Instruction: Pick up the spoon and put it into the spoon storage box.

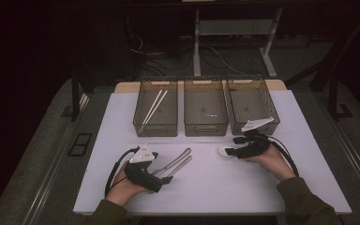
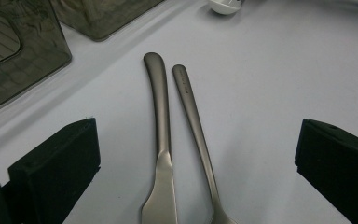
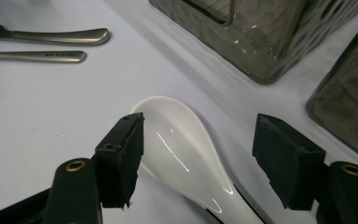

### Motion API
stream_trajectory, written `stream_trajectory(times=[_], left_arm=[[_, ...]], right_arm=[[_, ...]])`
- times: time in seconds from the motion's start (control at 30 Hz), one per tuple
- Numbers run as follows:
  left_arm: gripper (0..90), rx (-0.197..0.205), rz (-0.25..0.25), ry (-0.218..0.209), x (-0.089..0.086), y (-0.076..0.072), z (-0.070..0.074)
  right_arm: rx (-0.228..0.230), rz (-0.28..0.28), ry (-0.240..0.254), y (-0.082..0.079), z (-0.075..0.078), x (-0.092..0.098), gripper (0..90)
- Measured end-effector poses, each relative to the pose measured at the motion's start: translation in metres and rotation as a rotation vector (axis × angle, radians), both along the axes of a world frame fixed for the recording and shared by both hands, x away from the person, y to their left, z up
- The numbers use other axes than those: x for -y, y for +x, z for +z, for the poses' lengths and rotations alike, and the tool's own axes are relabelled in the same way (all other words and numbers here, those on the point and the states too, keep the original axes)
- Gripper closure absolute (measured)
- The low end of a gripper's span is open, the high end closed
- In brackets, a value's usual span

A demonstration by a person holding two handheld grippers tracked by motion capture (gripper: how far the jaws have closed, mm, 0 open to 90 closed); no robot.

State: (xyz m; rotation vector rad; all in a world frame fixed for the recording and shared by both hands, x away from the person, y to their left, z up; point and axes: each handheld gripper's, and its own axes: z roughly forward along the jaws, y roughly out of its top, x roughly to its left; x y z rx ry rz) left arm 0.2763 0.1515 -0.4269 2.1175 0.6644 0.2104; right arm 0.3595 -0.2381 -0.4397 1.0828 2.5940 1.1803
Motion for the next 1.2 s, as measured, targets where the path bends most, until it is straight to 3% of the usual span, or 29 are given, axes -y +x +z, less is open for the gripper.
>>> stream_trajectory(times=[0.57,1.0,1.07,1.2], left_arm=[[0.0,0.002,0.0,0.001,0.0,0.0,0.0],[0.0,0.001,-0.002,0.007,0.0,0.0,0.001],[0.0,0.001,-0.003,0.008,0.0,0.0,0.001],[0.0,0.003,-0.002,0.008,0.0,0.0,0.001]], right_arm=[[0.007,0.045,-0.059,-0.003,-0.004,-0.005,36.7],[0.046,0.154,-0.146,-0.011,-0.004,-0.014,52.2],[0.064,0.172,-0.178,-0.014,-0.004,-0.016,52.9],[0.069,0.186,-0.186,-0.016,-0.003,-0.017,57.4]])
